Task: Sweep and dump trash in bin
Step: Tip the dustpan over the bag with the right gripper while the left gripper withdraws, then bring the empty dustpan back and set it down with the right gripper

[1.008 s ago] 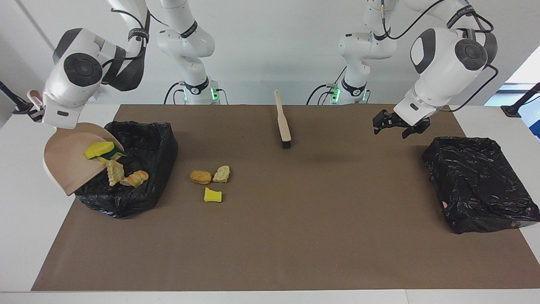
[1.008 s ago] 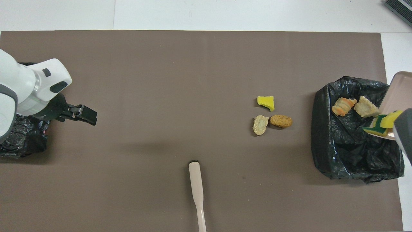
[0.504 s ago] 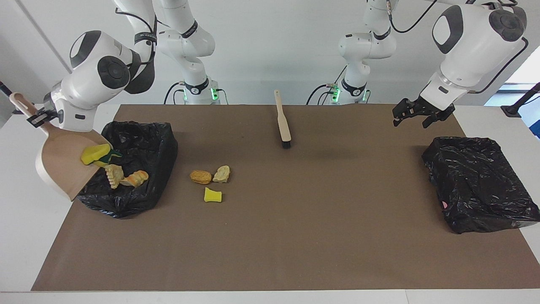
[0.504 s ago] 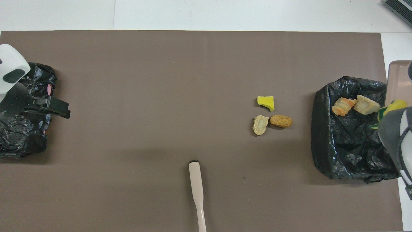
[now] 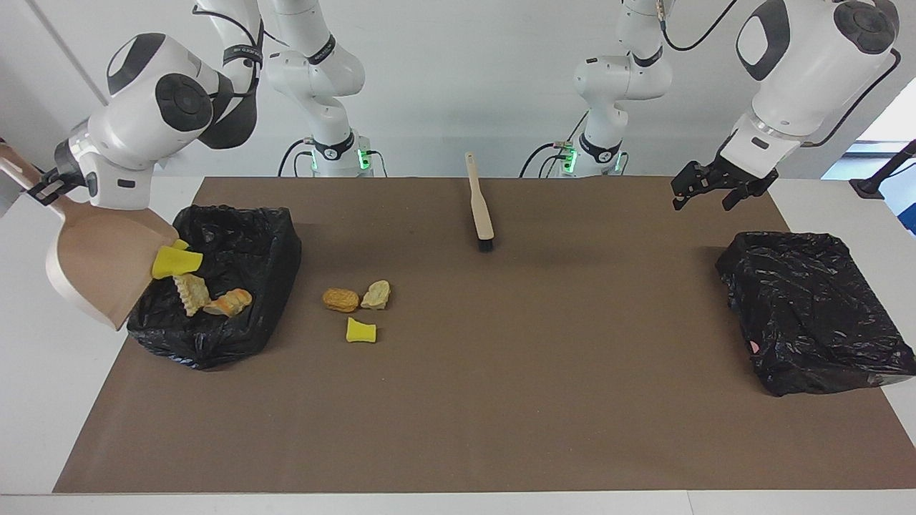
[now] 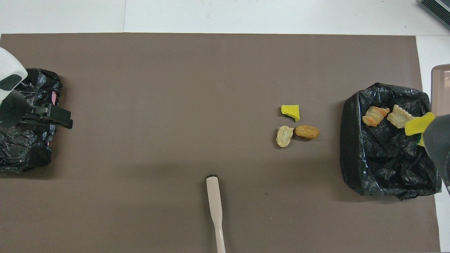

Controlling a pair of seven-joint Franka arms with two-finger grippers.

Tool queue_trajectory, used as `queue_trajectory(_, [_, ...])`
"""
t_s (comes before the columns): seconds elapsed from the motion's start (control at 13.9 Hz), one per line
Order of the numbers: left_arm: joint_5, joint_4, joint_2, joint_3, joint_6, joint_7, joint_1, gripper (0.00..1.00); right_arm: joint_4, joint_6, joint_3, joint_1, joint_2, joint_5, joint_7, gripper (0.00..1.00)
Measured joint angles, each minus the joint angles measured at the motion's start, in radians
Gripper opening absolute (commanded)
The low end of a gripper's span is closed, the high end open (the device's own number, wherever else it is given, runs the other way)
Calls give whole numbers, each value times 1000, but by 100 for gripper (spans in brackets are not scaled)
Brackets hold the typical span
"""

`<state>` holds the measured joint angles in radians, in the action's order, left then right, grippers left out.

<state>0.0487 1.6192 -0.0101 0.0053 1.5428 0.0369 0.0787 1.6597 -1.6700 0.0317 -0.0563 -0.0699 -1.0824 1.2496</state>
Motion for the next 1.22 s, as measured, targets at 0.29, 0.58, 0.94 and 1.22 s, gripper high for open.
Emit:
queue_trajectory(0.29, [0,0,0,0,0,0,-1,100,-42,64,-2,21,24,0,50,0])
queue_trajectory(0.58, [0,0,0,0,0,0,-2,100,-64,86,-28,31,31,121,29,0])
queue_trajectory(0.94, [0,0,0,0,0,0,-3,100,-65,86,-26,31,30,474,-133,0])
queue_trajectory(1.22, [0,0,0,0,0,0,-3,100,-65,86,-36,88,28,686,-368,0])
